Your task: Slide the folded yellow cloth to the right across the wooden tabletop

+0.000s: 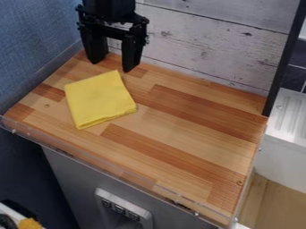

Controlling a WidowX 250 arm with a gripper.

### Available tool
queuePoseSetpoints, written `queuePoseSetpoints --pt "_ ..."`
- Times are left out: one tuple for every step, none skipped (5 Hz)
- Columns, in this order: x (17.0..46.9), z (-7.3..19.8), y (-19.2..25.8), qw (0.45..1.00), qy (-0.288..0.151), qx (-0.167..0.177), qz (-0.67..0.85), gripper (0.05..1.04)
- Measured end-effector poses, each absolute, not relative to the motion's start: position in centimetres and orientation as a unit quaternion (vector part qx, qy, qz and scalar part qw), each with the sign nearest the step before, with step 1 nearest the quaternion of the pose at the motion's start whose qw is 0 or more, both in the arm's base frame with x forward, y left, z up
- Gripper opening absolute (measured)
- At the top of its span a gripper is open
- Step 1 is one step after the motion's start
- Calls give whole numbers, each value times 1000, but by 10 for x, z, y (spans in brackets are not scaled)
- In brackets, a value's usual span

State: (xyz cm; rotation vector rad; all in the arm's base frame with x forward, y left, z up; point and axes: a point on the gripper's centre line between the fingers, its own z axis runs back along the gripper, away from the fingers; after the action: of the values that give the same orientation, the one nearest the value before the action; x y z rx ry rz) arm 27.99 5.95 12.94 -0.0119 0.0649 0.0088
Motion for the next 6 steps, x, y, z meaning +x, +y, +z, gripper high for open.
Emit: queuePoseSetpoints --pt "281 127 62 999 32 -6 6 996" --pt "281 126 73 999 25 -6 18 998" --pt "287 130 80 1000 7 -4 27 998" --pt "293 133 89 999 -1 -2 38 995" --pt "300 136 100 999 -10 1 48 999" --pt "307 135 111 998 -14 1 54 999"
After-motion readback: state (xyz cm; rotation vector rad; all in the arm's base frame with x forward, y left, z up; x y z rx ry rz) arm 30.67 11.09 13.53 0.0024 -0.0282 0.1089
